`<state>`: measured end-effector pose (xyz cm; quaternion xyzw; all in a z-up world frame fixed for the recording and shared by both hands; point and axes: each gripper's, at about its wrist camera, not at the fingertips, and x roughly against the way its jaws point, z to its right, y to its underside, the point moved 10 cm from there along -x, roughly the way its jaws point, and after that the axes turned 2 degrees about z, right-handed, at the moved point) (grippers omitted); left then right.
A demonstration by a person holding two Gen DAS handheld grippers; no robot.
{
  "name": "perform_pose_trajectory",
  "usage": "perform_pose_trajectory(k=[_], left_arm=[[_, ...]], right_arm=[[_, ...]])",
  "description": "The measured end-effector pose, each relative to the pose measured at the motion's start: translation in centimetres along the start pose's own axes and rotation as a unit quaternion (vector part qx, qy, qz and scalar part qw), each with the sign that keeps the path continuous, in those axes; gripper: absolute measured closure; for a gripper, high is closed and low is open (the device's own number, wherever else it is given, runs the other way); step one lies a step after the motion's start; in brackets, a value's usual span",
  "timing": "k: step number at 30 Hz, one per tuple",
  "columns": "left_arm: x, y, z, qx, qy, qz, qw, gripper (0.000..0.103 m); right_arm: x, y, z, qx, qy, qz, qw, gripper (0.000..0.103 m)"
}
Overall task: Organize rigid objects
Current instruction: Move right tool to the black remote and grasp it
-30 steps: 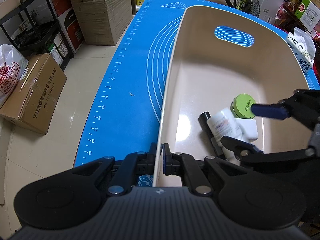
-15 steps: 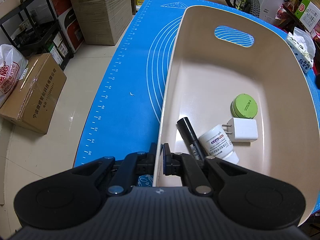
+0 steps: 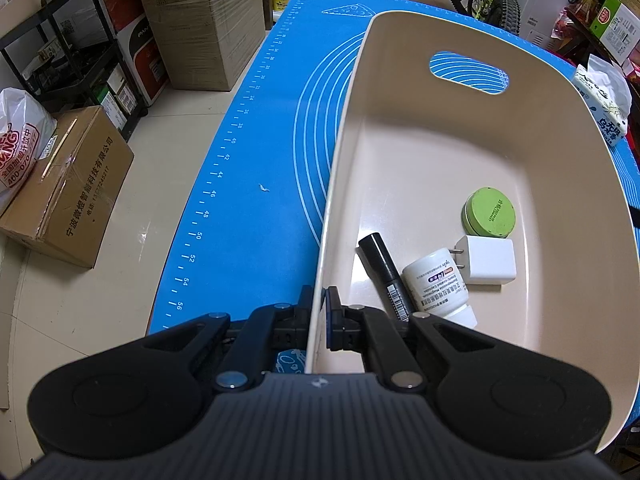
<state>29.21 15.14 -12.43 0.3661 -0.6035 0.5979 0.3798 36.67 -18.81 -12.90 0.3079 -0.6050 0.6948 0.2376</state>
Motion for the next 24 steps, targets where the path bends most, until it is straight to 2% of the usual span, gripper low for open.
perform_pose_trajectory(k=[7,14,24], left_arm=[[0.0,0.0,0.0,0.000,0.000,0.000,1.0000,0.096],[0.0,0.0,0.0,0.000,0.000,0.000,1.0000,0.096],[0.0,0.0,0.0,0.000,0.000,0.000,1.0000,0.096]], right_arm=[[-2.6,0.8,0.3,-0.009,0.005,-0.018,1.000,0.053],[-4.5,1.1,0.1,-0.021,-0.008,-0.028,0.999,0.054],[-4.2,0.9,-1.5,0.010,0.001,-0.018,1.000,0.069]])
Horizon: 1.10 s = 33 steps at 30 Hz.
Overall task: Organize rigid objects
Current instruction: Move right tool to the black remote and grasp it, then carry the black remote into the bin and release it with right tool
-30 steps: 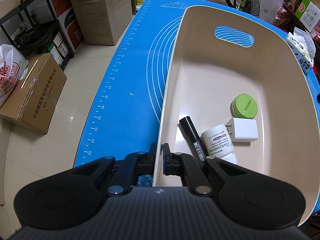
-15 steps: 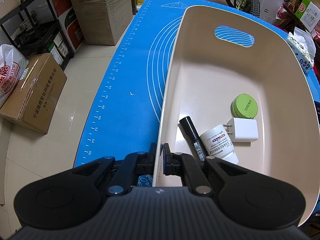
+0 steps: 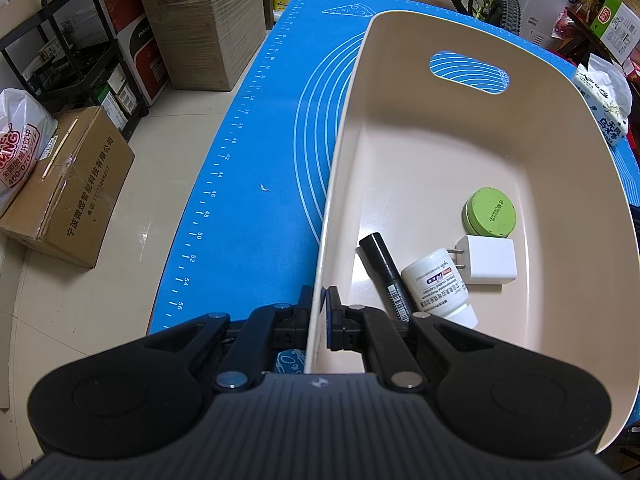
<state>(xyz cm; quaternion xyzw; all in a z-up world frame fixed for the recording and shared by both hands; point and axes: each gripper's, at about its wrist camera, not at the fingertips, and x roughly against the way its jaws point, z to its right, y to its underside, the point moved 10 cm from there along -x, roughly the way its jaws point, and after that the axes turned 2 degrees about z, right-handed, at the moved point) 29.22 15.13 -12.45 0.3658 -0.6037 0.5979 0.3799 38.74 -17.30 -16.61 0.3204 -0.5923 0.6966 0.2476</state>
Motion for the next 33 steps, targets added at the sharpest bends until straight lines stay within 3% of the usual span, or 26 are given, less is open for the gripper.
perform_pose_trajectory(k=[14,27,33], left_arm=[[0.0,0.1,-0.3,0.000,-0.001,0.000,1.0000,0.095],[0.0,0.0,-0.2,0.002,-0.001,0.001,1.0000,0.095],[0.0,0.0,-0.2,0.002,-0.001,0.001,1.0000,0.096]], right_arm=[[-1.0,-0.1,-0.7,-0.021,-0.010,-0.006,1.000,0.072],[3.9,-2.8,0.8,-0.024,0.024,0.057,0.998,0.073],[7.5,-5.4,-0.7,-0.023,0.013,0.098,0.995,0.073]])
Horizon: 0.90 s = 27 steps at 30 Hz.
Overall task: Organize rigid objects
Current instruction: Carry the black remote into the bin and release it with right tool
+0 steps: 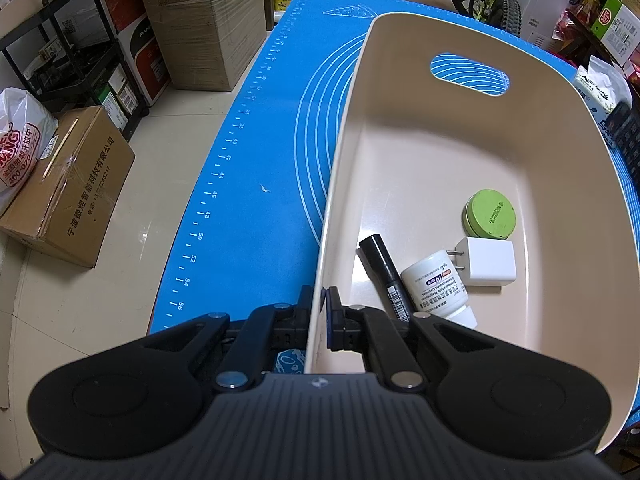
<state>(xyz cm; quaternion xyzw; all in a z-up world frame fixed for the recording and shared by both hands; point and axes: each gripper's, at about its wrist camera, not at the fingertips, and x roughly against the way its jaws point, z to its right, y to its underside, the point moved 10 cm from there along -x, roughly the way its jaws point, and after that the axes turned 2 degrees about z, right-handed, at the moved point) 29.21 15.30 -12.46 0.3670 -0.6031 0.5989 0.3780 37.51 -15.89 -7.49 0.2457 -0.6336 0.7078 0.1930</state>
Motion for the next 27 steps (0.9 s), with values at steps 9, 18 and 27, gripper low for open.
perform_pose_trajectory(k=[9,18,27], left_arm=[[0.0,0.0,-0.1,0.001,0.000,0.000,1.0000,0.096],[0.0,0.0,0.0,0.001,0.001,0.000,1.0000,0.096],[-0.1,-0.1,0.1,0.000,0.001,0.000,1.0000,0.096]], right_arm=[[4.0,-5.1,-7.7,0.026,-0.087,0.049,0.995,0.073],[2.3,-4.1,-16.9,0.081,-0.163,0.003,0.983,0.073],[-0.8,0.3,-22.3,0.159,-0.176,-0.086,0.968,0.073]])
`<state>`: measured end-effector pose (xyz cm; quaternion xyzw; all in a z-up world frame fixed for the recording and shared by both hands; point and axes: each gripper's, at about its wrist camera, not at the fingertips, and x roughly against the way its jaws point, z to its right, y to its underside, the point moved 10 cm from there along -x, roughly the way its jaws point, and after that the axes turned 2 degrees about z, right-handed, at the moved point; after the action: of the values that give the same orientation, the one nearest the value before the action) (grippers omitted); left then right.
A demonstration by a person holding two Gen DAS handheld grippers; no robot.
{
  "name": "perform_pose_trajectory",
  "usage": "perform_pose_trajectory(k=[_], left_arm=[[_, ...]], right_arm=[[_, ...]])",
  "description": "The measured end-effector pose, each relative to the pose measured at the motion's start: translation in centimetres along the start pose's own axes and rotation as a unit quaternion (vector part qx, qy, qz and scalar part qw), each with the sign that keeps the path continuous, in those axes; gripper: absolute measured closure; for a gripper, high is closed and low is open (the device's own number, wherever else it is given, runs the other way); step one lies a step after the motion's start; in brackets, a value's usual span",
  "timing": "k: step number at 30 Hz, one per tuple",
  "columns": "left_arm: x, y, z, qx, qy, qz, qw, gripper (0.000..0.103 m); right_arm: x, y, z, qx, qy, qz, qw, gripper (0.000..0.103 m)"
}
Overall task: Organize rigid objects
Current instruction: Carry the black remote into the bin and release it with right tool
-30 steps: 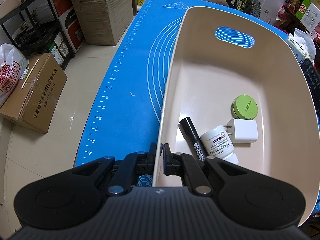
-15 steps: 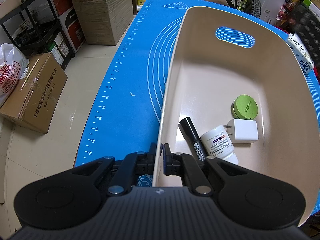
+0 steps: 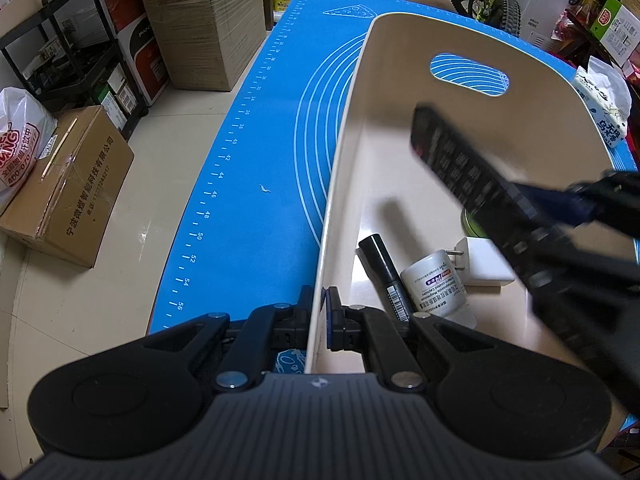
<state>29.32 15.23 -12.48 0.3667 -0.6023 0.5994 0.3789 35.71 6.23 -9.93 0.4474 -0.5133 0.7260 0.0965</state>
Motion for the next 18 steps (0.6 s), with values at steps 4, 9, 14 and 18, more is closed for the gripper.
perform_pose_trajectory(k=[4,9,14,18], left_arm=[[0.0,0.0,0.0,0.000,0.000,0.000,1.0000,0.096],[0.0,0.0,0.0,0.001,0.001,0.001,1.0000,0.096],[0.0,0.0,0.0,0.001,0.001,0.001,1.0000,0.096],[0.0,0.0,0.0,0.001,0.001,0.001,1.0000,0.096]], right_arm=[[-1.9,1.5,-1.5,0.017,-0.015,-0.070,0.997,0.072],[-2.6,1.9,-2.3,0.026,-0.008,-0.099,0.995,0.072],[-0.6,0.6,-1.3,0.002,-0.018,-0.044,0.999,0.039],[2.5,-0.3,1.0,-0.024,-0.016,0.007,1.000,0.038]])
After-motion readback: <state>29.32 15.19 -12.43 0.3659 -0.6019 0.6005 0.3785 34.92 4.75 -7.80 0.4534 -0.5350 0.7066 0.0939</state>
